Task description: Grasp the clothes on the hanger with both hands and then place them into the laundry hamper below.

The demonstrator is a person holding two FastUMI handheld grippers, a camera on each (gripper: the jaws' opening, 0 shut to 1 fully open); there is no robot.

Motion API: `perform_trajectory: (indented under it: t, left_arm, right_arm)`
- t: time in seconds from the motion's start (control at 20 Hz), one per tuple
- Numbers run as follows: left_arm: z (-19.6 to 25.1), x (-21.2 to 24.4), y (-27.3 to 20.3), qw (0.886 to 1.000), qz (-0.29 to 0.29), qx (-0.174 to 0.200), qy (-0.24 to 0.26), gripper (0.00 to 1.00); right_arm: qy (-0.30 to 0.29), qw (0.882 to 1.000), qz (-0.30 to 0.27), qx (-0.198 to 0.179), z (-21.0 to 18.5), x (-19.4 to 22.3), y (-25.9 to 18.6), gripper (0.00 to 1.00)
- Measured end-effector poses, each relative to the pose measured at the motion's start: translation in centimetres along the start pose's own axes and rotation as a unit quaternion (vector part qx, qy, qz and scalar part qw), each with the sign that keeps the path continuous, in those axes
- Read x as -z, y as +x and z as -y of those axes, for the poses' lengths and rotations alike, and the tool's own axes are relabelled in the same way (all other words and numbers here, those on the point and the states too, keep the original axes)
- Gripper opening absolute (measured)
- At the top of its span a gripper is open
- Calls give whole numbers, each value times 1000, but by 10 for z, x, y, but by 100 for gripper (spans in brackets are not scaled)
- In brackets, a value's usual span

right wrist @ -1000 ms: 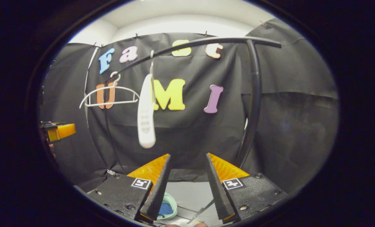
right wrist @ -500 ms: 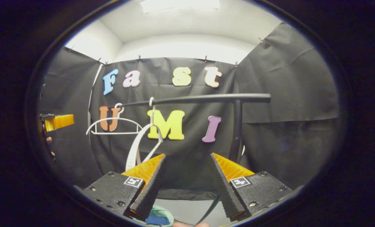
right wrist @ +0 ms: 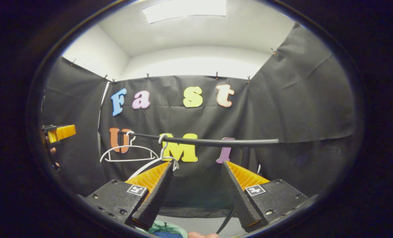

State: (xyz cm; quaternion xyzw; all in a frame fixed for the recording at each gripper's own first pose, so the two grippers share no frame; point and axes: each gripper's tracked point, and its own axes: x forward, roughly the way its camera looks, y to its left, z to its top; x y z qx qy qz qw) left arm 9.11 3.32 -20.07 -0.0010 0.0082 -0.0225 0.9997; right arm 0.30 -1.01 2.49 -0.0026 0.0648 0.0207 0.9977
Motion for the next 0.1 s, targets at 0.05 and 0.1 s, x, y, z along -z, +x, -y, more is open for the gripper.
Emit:
perform_trajectory:
  t: [0.05,0.1]
  left_arm:
    - [-4,-7,-4,1000,5,-5,1,100]
    - [-9,-12,-6,1000,6,-9,3,100]
  right_arm:
    - [1,1000,-1,-4,-2,-3,0,96]
    - [1,1000,-2,-6,-2,-5,-1,96]
